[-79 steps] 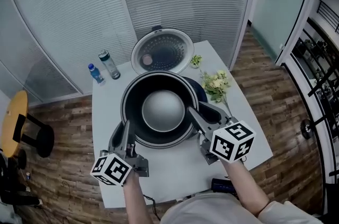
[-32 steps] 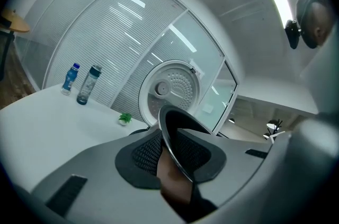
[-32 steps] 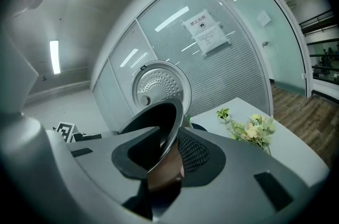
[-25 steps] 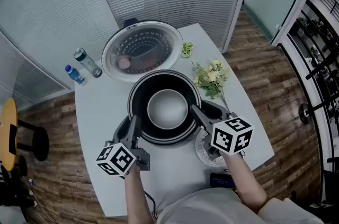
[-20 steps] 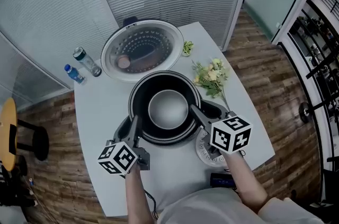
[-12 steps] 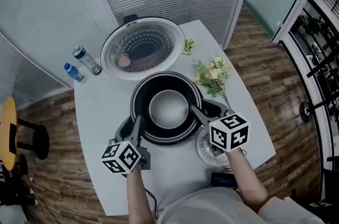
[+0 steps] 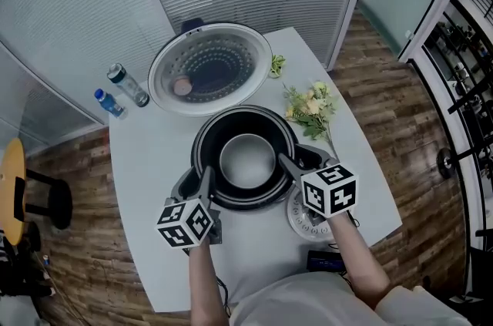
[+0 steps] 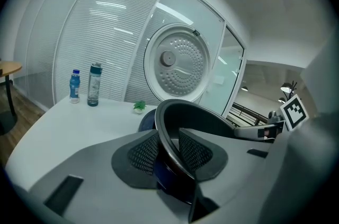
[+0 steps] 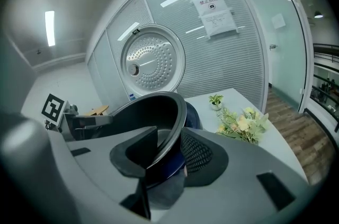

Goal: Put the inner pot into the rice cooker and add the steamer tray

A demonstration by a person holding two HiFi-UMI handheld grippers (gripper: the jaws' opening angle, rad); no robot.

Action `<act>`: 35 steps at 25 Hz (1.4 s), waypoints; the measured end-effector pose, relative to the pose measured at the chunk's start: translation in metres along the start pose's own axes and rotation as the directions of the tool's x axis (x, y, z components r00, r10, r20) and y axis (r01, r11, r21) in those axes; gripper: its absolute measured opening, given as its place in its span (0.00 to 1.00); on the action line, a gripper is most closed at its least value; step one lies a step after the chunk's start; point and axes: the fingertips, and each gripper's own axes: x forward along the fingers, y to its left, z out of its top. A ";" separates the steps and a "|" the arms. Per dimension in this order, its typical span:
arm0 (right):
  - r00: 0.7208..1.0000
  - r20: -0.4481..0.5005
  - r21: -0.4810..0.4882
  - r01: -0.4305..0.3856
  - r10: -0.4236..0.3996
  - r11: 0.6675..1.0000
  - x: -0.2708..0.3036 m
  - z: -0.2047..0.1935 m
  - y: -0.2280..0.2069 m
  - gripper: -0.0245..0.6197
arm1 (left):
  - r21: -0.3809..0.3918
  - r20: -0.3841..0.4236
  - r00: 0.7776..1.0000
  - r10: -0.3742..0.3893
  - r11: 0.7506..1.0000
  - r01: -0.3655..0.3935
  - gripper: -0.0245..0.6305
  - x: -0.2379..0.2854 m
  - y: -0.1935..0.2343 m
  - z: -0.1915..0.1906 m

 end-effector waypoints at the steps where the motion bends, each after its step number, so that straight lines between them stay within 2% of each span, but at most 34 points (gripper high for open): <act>1: 1.000 0.000 -0.004 0.000 0.000 1.000 0.000 0.000 0.000 0.27 | 0.001 -0.001 1.000 0.003 1.000 -0.003 0.21 0.000 0.001 -0.001; 5: 1.000 0.002 -0.030 -0.009 0.009 1.000 0.001 0.000 0.003 0.28 | 0.037 -0.002 0.999 0.032 0.999 -0.032 0.22 0.002 0.003 -0.001; 8: 1.000 -0.002 -0.057 -0.006 0.006 0.998 0.003 0.001 0.003 0.28 | 0.113 -0.007 0.997 0.079 0.991 -0.078 0.25 0.006 0.001 -0.003; 11: 1.000 0.001 -0.070 0.016 -0.016 0.997 0.004 0.000 0.003 0.28 | 0.189 -0.011 0.993 0.119 0.975 -0.115 0.33 0.007 -0.002 -0.007; 16: 0.996 0.025 -0.150 0.089 -0.086 0.985 -0.002 0.000 -0.004 0.33 | 0.197 0.005 0.990 0.139 0.971 -0.137 0.40 0.002 0.002 -0.002; 27: 0.993 0.063 -0.109 0.109 -0.102 0.988 -0.030 0.000 -0.001 0.33 | 0.161 0.014 0.999 0.042 0.986 -0.044 0.40 -0.019 -0.013 0.000; 35: 0.989 0.067 -0.098 0.135 -0.128 0.986 -0.075 -0.023 0.004 0.33 | 0.169 0.034 0.999 -0.012 0.986 0.006 0.40 -0.055 -0.041 -0.011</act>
